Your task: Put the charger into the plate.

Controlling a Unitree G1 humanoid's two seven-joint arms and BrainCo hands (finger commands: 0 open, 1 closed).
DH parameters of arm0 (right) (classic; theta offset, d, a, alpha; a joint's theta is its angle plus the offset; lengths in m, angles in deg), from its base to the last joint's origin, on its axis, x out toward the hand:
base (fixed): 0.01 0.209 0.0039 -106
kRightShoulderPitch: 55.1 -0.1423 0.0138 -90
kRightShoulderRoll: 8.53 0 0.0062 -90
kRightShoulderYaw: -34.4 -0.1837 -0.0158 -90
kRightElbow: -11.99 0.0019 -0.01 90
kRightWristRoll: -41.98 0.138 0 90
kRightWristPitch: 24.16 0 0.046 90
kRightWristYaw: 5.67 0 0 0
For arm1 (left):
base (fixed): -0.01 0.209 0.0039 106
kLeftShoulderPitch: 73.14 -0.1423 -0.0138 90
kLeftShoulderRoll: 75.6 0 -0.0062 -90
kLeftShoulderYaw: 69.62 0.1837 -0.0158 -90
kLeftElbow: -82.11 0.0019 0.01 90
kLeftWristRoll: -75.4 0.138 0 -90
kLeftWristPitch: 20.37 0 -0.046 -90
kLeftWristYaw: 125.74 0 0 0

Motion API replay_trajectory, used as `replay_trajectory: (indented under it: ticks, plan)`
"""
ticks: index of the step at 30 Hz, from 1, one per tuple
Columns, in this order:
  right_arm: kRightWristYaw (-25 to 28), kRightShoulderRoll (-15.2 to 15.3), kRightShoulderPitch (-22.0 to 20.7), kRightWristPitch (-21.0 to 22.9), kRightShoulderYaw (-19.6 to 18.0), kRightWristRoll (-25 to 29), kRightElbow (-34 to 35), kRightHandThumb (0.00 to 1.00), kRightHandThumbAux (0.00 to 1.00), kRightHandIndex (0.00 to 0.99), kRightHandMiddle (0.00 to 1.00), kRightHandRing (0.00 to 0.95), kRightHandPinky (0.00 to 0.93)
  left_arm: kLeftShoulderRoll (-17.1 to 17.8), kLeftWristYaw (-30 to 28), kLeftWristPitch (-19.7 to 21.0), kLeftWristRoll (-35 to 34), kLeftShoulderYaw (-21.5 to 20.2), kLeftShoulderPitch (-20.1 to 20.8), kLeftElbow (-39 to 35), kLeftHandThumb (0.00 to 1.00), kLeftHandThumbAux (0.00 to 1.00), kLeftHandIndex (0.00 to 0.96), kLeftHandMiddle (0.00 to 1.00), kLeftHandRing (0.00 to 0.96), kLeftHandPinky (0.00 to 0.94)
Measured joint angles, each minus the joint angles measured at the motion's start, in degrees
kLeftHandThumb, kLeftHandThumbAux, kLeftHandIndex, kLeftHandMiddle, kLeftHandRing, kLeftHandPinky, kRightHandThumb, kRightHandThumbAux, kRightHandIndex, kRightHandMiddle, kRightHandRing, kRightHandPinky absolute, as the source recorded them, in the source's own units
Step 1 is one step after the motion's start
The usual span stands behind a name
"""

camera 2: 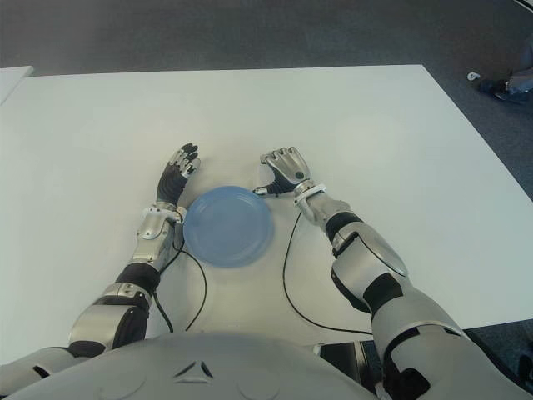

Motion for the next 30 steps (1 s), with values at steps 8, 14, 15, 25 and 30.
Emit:
replay_trajectory:
  ticks: [8, 14, 15, 25, 30]
  plan:
    - [0.0, 0.3, 0.0, -0.9, -0.1, 0.3, -0.1, 0.739, 0.711, 0.439, 0.900, 0.899, 0.895, 0.0, -0.6, 0.0, 0.0, 0.0, 0.1, 0.0, 0.000, 0.522, 0.131, 0.131, 0.100, 0.094]
    - [1.1, 0.6, -0.4, -2.0, -1.8, 1.2, 0.0, 0.739, 0.711, 0.439, 0.902, 0.900, 0.894, 0.2, -0.9, 0.1, 0.0, 0.3, 0.1, 0.0, 0.000, 0.519, 0.127, 0.122, 0.089, 0.085]
    - [1.3, 0.8, -0.7, -2.3, -2.1, 1.4, 0.2, 0.739, 0.711, 0.439, 0.903, 0.900, 0.894, 0.3, -0.9, 0.2, 0.1, 0.3, 0.1, 0.0, 0.000, 0.518, 0.127, 0.122, 0.088, 0.085]
    - [1.4, 2.9, -3.6, -6.8, -7.2, 4.0, 5.1, 0.739, 0.712, 0.439, 0.908, 0.900, 0.888, 0.5, -0.9, 0.3, 0.1, 0.5, 0.2, 0.1, 0.000, 0.509, 0.134, 0.136, 0.109, 0.116]
    - [1.6, 3.5, -4.0, -9.0, -9.2, 5.1, 8.6, 0.741, 0.711, 0.439, 0.912, 0.901, 0.890, 0.5, -0.9, 0.5, 0.1, 0.5, 0.3, 0.2, 0.000, 0.510, 0.121, 0.138, 0.110, 0.113]
